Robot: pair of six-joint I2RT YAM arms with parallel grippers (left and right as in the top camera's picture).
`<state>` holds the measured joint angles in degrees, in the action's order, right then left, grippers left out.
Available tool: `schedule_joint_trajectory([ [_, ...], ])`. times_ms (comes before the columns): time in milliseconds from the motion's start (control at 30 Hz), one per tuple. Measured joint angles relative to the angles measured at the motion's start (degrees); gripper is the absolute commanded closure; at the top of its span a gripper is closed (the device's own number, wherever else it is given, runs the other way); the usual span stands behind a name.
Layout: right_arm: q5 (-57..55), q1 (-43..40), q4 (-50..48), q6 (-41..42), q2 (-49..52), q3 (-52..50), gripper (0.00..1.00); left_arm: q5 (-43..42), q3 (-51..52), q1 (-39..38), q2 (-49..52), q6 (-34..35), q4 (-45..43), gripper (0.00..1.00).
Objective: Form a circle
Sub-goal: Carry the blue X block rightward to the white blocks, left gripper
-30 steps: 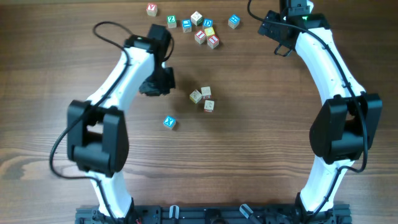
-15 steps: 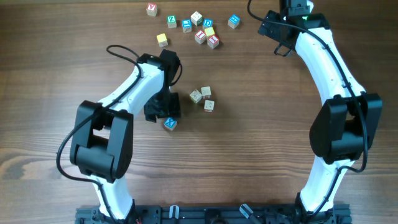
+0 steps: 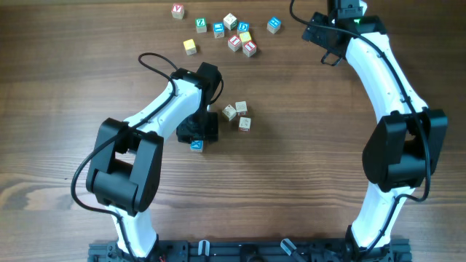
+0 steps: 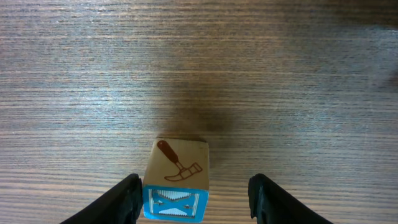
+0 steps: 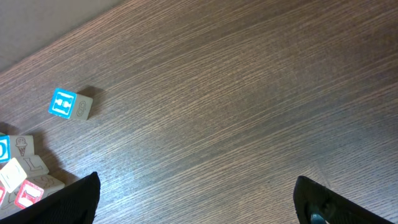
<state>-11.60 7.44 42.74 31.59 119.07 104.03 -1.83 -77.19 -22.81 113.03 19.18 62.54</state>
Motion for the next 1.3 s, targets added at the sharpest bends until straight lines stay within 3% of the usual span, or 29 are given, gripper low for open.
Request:
schedule_joint_trajectory([
  [267,0.0,0.0,0.02,0.0,0.0,0.0,0.0,0.0,0.72,0.0,0.0,2.45,1.22,0.53],
  [400,0.0,0.0,0.02,0.0,0.0,0.0,0.0,0.0,3.52,0.0,0.0,2.62,-1.51,0.62],
  [500,0.0,0.0,0.02,0.0,0.0,0.0,0.0,0.0,3.76,0.0,0.0,2.36,-4.13,0.64],
  [900,0.0,0.0,0.02,0.0,0.0,0.0,0.0,0.0,3.76,-0.02,0.0,-7.37,-12.52,0.63],
  [1100,0.0,0.0,0.0,0.0,0.0,0.0,0.0,0.0,3.76,-1.2,0.0,-11.04,-14.45,0.47],
  [1300,0.0,0.0,0.0,0.0,0.0,0.0,0.0,0.0,2.73,-2.38,0.02,-11.67,-11.63,0.5],
])
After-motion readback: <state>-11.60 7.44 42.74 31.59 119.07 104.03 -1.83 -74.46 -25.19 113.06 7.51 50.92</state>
